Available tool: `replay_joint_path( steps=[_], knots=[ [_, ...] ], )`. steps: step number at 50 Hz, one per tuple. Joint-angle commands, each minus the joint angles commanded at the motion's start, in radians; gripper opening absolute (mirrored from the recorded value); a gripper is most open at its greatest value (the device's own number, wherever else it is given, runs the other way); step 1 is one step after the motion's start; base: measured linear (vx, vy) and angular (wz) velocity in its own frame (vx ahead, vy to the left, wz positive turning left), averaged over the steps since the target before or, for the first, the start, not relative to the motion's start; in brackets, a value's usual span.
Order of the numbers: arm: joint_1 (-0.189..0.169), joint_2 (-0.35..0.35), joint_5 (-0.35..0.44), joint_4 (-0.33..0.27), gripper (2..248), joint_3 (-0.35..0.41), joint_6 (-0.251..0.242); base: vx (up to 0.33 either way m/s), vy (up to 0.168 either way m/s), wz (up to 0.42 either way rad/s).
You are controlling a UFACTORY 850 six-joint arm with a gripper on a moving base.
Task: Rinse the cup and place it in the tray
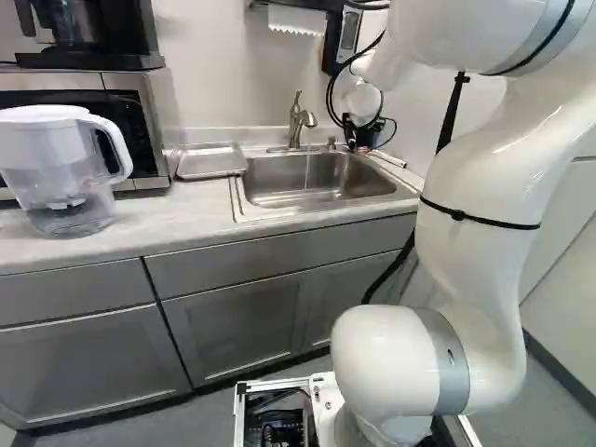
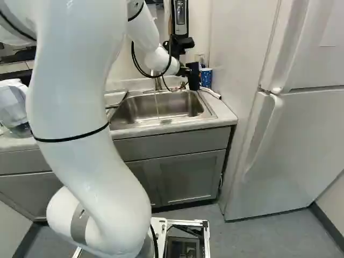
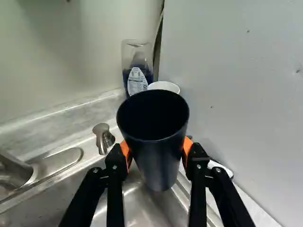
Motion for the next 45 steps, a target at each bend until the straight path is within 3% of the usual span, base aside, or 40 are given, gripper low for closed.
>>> replay_joint_path(
  steps=[31,45],
  knots=[
    [-0.009,0.006,-0.046,-0.041,124,0.006,0.000,0.000,0.000,0.000],
    [-0.019,0.049,-0.073,-0.057,124,0.054,0.000,0.000,0.000,0.000]
  ],
)
